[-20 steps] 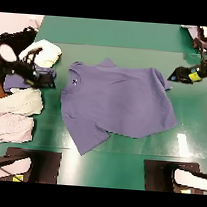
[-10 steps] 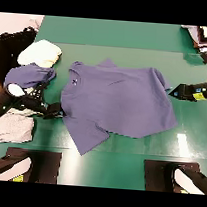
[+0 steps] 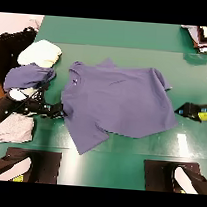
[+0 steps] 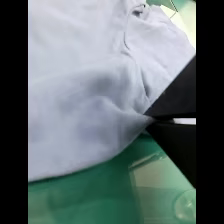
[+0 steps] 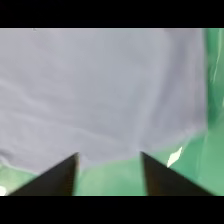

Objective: Fold the shirts.

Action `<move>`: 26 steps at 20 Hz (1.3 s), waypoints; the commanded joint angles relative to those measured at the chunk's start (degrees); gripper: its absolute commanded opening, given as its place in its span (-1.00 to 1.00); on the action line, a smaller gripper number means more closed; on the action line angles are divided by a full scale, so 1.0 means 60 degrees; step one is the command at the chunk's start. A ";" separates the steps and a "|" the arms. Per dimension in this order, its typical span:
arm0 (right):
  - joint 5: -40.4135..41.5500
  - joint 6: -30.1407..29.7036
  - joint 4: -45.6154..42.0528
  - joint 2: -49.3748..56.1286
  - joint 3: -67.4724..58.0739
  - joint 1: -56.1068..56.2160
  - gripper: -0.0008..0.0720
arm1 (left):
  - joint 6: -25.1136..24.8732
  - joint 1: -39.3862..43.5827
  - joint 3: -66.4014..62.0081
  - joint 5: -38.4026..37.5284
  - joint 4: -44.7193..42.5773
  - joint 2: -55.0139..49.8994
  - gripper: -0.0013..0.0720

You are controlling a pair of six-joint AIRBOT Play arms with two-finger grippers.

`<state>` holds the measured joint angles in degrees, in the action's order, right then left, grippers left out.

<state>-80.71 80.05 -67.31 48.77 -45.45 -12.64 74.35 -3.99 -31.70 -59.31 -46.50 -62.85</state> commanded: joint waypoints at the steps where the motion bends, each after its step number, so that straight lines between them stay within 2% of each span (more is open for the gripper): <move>1: -0.0816 0.0007 -0.0033 -0.0262 0.1545 -0.1614 0.64 | -0.0244 -0.0007 -0.0342 0.0127 0.0040 0.0058 -0.90; 4: -0.0630 0.0007 0.0131 0.0080 0.2626 -0.2135 0.44 | -0.0401 -0.0007 -0.0703 0.0109 0.0044 0.0062 -0.90; 6: 0.0040 -0.0106 0.1107 0.0419 0.3140 -0.2124 0.38 | -0.0401 -0.0007 -0.0707 0.0113 0.0029 0.0058 -0.90; 8: 0.0699 -0.0324 0.2011 0.0801 0.3308 -0.2073 0.23 | -0.0401 -0.0007 -0.0707 0.0124 0.0029 0.0058 -0.90; 12: 0.1450 -0.0331 0.1942 0.1843 0.2841 -0.0994 0.22 | -0.0401 -0.0007 -0.0707 0.0204 0.0029 0.0058 -0.90; 13: 0.1559 -0.0331 0.1942 0.2095 0.2667 -0.0688 0.16 | -0.0401 -0.0007 -0.0707 0.0200 0.0033 0.0058 -0.90; 14: 0.1636 -0.0346 0.1934 0.2317 0.2488 -0.0393 -0.26 | -0.0401 -0.0007 -0.0707 0.0200 0.0025 0.0058 -0.90; 15: 0.1727 -0.0353 0.1898 0.2473 0.2328 -0.0160 -0.44 | -0.0397 -0.0007 -0.0707 0.0204 0.0004 0.0058 -0.90; 16: 0.1759 -0.0353 0.1701 0.2586 0.2142 0.0098 -0.52 | -0.0397 -0.0007 -0.0707 0.0204 -0.0007 0.0058 -0.90; 17: 0.1730 -0.0353 0.1362 0.2630 0.1960 0.0331 -0.83 | -0.0393 -0.0007 -0.0729 0.0200 -0.0011 0.0062 -0.90; 18: 0.1676 -0.0350 0.0907 0.2572 0.1770 0.0583 -0.94 | -0.0382 -0.0007 -0.0809 0.0193 -0.0036 0.0073 -0.91; 22: 0.1632 -0.0310 0.0375 0.1166 0.0637 0.1096 -0.94 | 0.0138 -0.0007 -0.1825 0.0127 -0.0331 0.1344 -0.91; 26: 0.1785 -0.0273 0.0372 -0.0565 -0.2197 0.1096 -0.94 | 0.0372 -0.0007 -0.4889 -0.0372 -0.0681 0.3096 -0.90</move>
<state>-70.98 78.22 -64.12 51.35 -48.69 -6.66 75.09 -3.97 -50.54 -59.81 -48.90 -50.24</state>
